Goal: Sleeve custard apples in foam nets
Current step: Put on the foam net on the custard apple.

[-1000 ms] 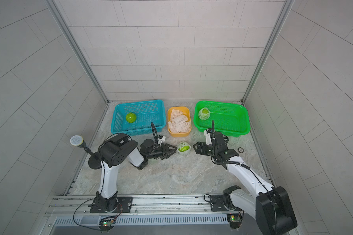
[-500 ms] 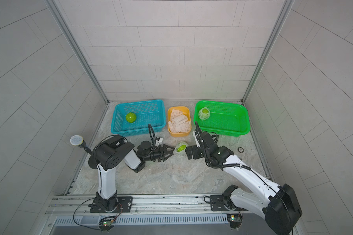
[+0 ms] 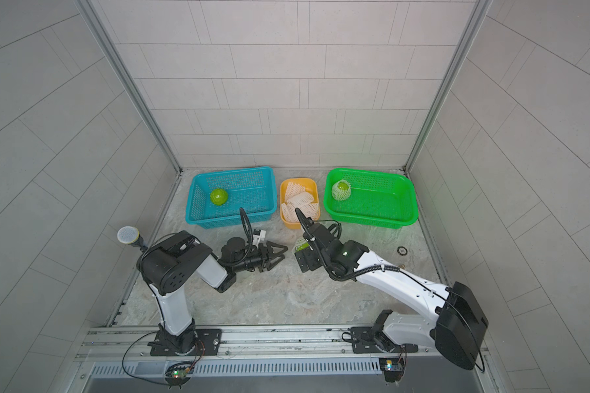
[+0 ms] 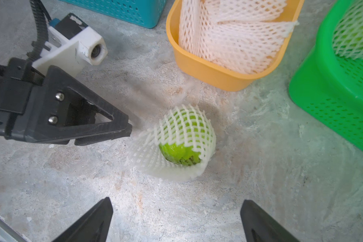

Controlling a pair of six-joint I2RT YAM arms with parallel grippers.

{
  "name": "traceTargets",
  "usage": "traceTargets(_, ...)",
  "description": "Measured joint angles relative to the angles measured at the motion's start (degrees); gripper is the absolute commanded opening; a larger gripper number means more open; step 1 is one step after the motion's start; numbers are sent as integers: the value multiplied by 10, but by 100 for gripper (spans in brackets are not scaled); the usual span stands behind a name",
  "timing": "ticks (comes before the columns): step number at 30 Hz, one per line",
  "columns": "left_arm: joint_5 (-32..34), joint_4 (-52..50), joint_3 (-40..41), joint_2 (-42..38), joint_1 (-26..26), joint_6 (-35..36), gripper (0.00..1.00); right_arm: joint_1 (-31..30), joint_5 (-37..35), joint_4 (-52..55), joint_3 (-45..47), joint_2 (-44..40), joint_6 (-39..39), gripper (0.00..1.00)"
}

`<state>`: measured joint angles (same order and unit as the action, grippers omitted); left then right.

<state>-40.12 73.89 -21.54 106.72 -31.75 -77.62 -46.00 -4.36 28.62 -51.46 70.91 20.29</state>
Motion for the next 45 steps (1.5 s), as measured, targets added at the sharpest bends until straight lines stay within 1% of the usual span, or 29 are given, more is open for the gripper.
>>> traceTargets(6,3,0,15,-25,11,-4,64,-19,-26,4,-29,61,-22,100)
traceTargets(13,6,-24,24,-66,21,-1,65,-22,-54,7,-52,116,-44,100)
traceTargets(16,10,-71,24,-106,21,14,66,-22,-66,7,-64,142,-49,100)
traceTargets(21,16,-181,16,-188,24,59,68,-18,-84,4,-87,182,-50,100)
traceTargets(24,18,-241,4,-216,27,86,67,-12,-84,2,-98,204,-50,97)
traceTargets(29,18,-287,2,-222,34,103,68,2,-81,-3,-109,237,-50,96)
traceTargets(32,17,-294,2,-222,37,104,67,8,-81,-5,-109,245,-51,95)
traceTargets(39,15,-292,2,-209,40,101,67,10,-71,-12,-109,255,-55,98)
traceTargets(45,12,-269,3,-183,40,91,67,10,-65,-14,-109,255,-61,96)
